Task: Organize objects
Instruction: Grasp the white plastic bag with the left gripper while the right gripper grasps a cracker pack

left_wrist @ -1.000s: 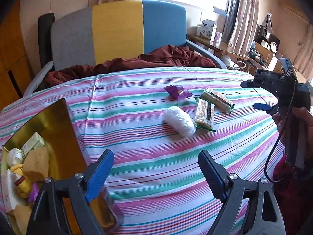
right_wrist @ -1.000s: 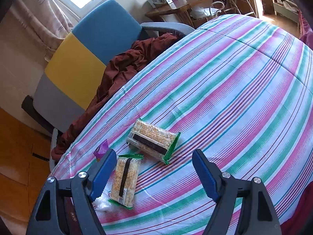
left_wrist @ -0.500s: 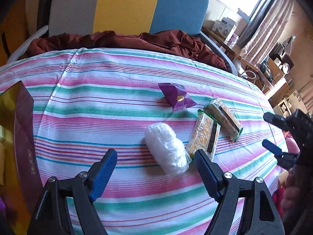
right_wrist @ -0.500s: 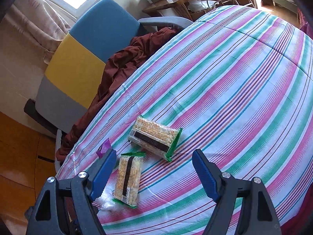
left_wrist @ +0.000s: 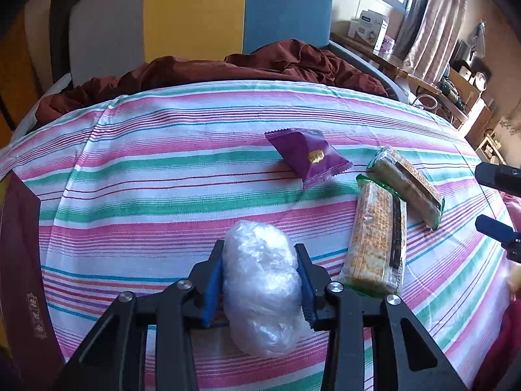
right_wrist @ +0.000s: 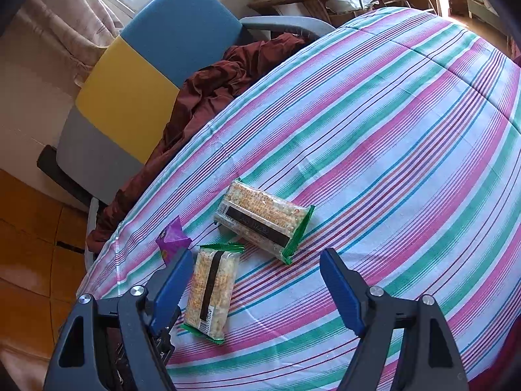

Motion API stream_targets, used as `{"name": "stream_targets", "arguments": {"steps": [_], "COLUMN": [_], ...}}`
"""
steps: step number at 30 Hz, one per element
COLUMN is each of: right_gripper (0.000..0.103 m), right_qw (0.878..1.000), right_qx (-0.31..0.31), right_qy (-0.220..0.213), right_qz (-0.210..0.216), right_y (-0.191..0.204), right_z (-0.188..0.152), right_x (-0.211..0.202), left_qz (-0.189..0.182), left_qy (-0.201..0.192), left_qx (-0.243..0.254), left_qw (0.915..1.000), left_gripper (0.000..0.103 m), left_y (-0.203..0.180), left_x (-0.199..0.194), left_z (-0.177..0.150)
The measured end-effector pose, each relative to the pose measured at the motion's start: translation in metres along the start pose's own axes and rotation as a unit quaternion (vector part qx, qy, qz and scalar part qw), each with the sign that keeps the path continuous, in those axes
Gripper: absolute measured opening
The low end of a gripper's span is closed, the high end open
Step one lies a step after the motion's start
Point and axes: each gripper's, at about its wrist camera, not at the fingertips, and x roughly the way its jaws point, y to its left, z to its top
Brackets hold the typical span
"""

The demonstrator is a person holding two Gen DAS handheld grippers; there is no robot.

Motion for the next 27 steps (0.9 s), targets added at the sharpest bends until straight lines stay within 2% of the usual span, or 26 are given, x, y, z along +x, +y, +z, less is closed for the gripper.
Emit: {"name": "stream_targets", "arguments": {"steps": [5, 13, 23, 27], "right_gripper": [0.081, 0.081, 0.081, 0.081], "right_qw": [1.000, 0.998, 0.993, 0.986], "right_qx": [-0.007, -0.031, -0.079, -0.116], "right_qy": [0.010, 0.023, 0.026, 0.022], "right_qz": [-0.013, -0.043, -0.089, -0.118], "right_y": [0.000, 0.003, 0.013, 0.022], "right_z": [-0.001, -0.005, -0.013, -0.014], "right_x": [0.005, 0.016, 0.023, 0.028], "left_qz": [0.006, -0.012, -0.019, -0.020], "left_qy": [-0.029, -0.051, -0.062, -0.062], "left_qx": [0.047, 0.065, 0.060, 0.059], "left_qw": [0.9985, 0.9965, 0.9961, 0.9961], "left_gripper": [0.040, 0.038, 0.039, 0.039], "left_y": [-0.003, 0.000, 0.002, 0.003], "left_x": [-0.018, -0.041, -0.041, -0.041], "left_z": [-0.031, -0.069, -0.073, -0.073]}}
